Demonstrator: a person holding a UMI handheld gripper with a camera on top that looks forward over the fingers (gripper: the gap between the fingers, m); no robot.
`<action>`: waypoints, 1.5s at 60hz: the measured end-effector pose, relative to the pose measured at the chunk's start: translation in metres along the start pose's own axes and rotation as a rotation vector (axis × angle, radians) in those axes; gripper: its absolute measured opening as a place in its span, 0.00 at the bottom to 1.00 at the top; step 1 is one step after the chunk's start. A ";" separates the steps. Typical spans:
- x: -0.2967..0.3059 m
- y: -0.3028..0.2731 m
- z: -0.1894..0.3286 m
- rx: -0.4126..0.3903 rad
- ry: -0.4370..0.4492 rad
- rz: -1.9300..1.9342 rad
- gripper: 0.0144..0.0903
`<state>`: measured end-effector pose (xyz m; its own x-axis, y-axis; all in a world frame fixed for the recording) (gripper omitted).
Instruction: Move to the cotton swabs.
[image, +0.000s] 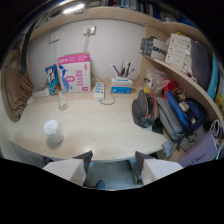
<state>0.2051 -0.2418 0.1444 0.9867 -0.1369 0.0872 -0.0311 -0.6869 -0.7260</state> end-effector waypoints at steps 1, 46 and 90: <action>0.000 0.000 0.000 0.000 0.001 0.000 0.95; -0.032 0.011 0.017 0.009 -0.002 0.006 0.95; -0.246 0.037 0.063 0.022 -0.209 -0.050 0.96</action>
<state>-0.0286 -0.1886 0.0529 0.9986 0.0495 -0.0177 0.0202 -0.6732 -0.7392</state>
